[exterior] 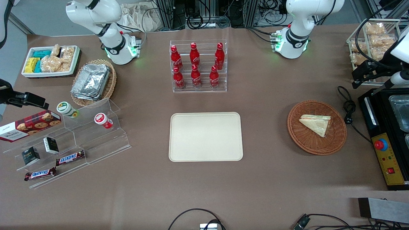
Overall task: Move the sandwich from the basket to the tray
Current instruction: 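Move the left gripper over the wicker basket above the wrapped sandwich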
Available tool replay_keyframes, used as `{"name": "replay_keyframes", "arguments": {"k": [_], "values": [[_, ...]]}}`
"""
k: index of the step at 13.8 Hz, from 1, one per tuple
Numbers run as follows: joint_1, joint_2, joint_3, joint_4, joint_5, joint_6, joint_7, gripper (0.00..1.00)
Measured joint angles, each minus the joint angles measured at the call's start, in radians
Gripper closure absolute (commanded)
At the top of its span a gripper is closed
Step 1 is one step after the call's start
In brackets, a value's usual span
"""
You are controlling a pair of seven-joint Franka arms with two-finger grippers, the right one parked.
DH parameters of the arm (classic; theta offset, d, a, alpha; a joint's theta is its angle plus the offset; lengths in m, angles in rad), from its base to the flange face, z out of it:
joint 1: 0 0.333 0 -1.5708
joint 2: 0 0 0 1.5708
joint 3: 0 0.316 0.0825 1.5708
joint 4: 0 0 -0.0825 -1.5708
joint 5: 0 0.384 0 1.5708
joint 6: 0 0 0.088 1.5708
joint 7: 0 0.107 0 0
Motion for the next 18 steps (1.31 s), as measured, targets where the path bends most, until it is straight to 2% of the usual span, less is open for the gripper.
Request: {"name": "replay_keyframes", "arguments": {"k": [4,10,18], "values": [[0.000,0.011,0.001,0.001,-0.006,-0.002,-0.090,0.00],[0.001,0.155,0.014,-0.026,-0.005,0.025,-0.448,0.00],[0.003,0.108,0.136,-0.549,-0.014,0.590,-0.579,0.00]]}}
